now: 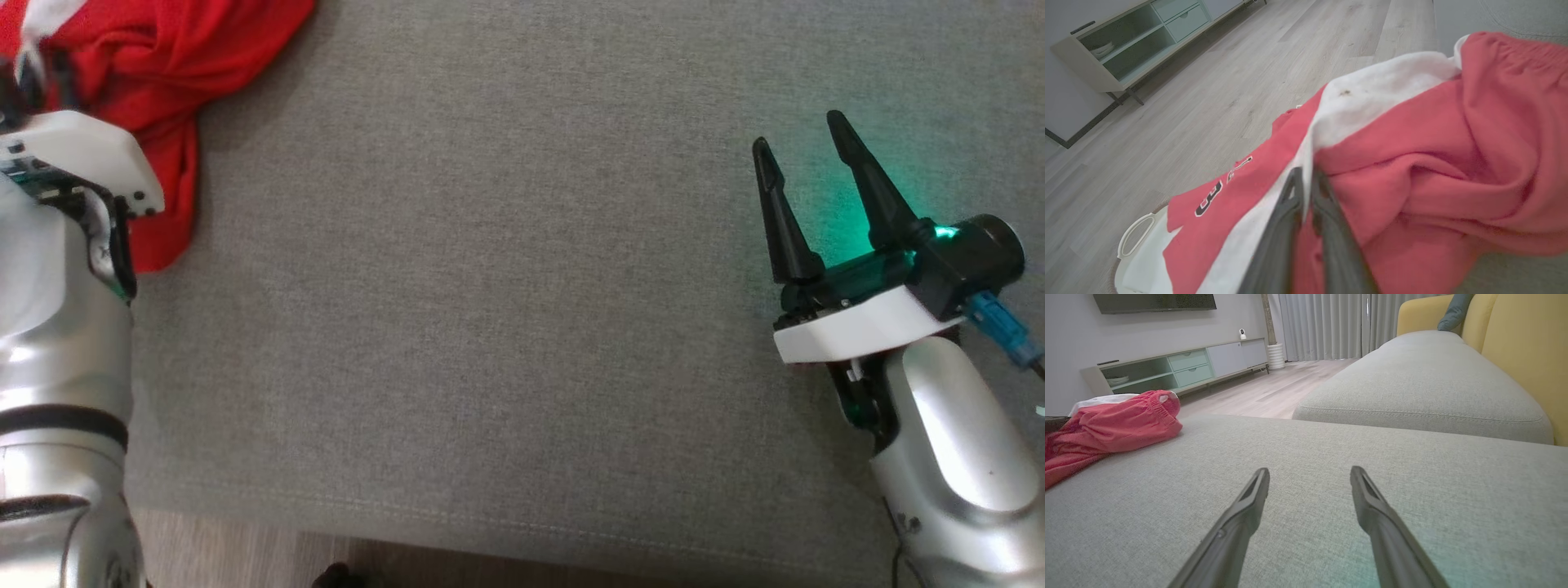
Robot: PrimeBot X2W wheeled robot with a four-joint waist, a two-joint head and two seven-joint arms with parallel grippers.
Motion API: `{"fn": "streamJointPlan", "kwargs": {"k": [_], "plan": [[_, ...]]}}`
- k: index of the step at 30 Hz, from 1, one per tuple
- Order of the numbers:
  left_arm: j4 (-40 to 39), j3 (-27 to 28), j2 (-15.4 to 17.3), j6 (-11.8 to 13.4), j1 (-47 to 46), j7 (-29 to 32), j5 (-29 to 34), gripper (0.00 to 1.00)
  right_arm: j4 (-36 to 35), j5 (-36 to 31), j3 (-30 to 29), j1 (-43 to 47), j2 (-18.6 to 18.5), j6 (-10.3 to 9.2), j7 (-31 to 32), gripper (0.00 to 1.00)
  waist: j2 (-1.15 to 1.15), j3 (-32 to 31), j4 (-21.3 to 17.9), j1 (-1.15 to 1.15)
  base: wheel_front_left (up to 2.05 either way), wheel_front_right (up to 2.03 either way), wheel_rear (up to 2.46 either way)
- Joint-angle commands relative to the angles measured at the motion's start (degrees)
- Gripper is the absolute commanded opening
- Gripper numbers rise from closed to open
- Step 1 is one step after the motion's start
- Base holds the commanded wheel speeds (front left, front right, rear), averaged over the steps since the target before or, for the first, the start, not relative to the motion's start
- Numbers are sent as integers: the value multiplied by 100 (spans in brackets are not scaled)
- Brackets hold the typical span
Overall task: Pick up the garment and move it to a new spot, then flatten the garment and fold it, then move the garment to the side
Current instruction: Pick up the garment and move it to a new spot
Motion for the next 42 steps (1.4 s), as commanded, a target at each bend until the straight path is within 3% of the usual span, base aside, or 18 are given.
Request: {"fn": "streamJointPlan", "kwargs": {"k": [1, 5, 11, 19, 31, 35, 42], "plan": [[-71, 72, 401, 24, -189, -57, 39, 0, -198, 58, 96, -102, 51, 43, -61, 100, 0, -11, -48, 0, 0, 0, 0], [-83, -15, 444, -55, -304, -66, 52, 0, -173, 85, 39, -92, 148, 43, -61, 100, 0, -94, -148, 0, 0, 0, 0], [-749, -232, 373, -260, -382, -69, 102, 0, -116, 124, -62, -64, 316, 43, -61, 100, 0, -312, -325, 0, 0, 0, 0], [-1648, -599, -222, -462, -299, -70, 34, 0, 17, 190, -130, 66, 614, 43, -61, 100, 0, -767, -840, 0, 0, 0, 0], [-2507, -1297, -920, -777, 81, -71, -314, 0, 105, 293, -196, 326, 856, 43, -61, 100, 0, -1335, -2035, 0, 0, 0, 0], [-2869, -1743, -964, -732, 329, -71, -830, 0, 133, 319, -211, 452, 883, 43, -61, 100, 0, -1516, -2334, 0, 0, 0, 0], [-3073, -2766, -968, -151, 1118, -71, -1746, 0, 137, 323, -235, 610, 898, 43, -61, 100, 0, -1688, -2514, 0, 0, 0, 0]]}}
